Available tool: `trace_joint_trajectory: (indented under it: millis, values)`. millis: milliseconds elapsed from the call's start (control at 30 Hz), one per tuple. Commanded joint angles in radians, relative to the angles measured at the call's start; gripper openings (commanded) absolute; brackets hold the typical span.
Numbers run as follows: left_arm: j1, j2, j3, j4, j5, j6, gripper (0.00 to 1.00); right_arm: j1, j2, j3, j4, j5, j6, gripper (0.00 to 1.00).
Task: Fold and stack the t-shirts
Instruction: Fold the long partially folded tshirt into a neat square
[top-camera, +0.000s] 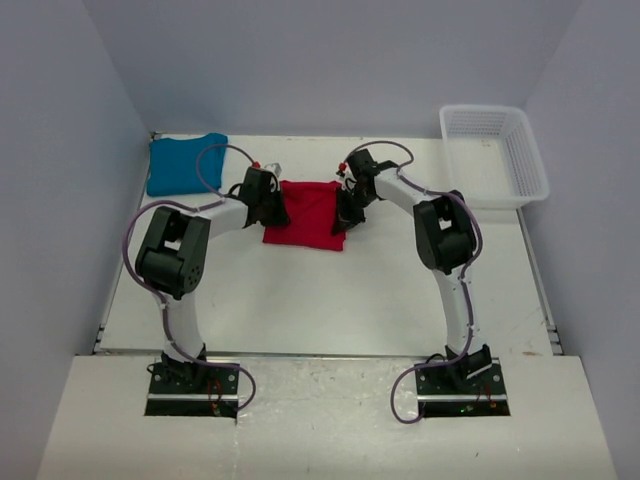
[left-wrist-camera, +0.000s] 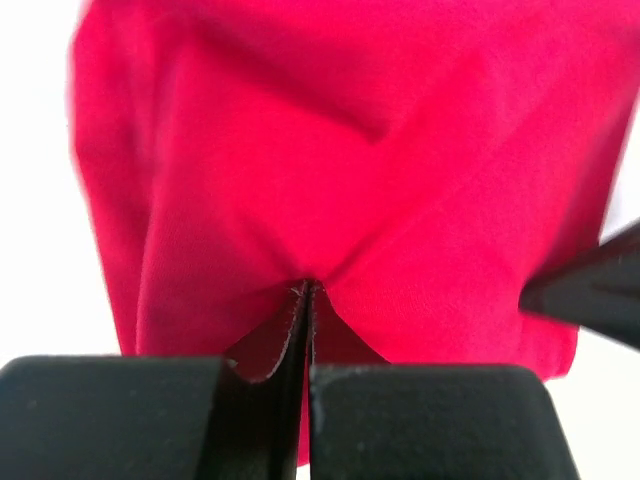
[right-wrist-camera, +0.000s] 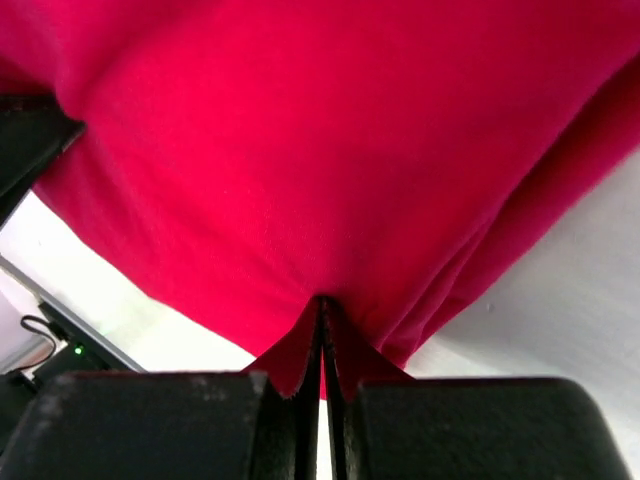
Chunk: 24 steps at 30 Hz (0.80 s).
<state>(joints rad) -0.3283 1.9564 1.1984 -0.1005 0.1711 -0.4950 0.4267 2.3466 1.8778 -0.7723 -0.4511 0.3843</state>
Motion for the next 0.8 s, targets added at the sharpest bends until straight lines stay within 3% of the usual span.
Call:
trace_joint_trajectory:
  millis: [0, 100, 233, 500, 600, 767]
  values:
    - [-0.018, -0.024, -0.054, -0.088, -0.054, -0.022, 0.0, 0.012, -0.117, -0.15, 0.085, -0.017, 0.071, 0.0]
    - [-0.037, -0.066, -0.146, -0.074, -0.065, -0.042, 0.0, 0.023, -0.212, -0.366, 0.174, -0.011, 0.112, 0.0]
    - [-0.078, -0.146, -0.276, -0.039, -0.07, -0.073, 0.0, 0.044, -0.298, -0.524, 0.225, 0.006, 0.123, 0.0]
    - [-0.198, -0.431, -0.621, 0.041, -0.074, -0.189, 0.0, 0.092, -0.524, -0.872, 0.334, 0.049, 0.145, 0.0]
    - [-0.256, -0.549, -0.704, 0.036, -0.094, -0.231, 0.0, 0.107, -0.642, -0.978, 0.358, 0.071, 0.162, 0.0]
    - [-0.313, -0.738, -0.72, -0.007, -0.137, -0.257, 0.0, 0.167, -0.809, -1.031, 0.321, 0.118, 0.16, 0.0]
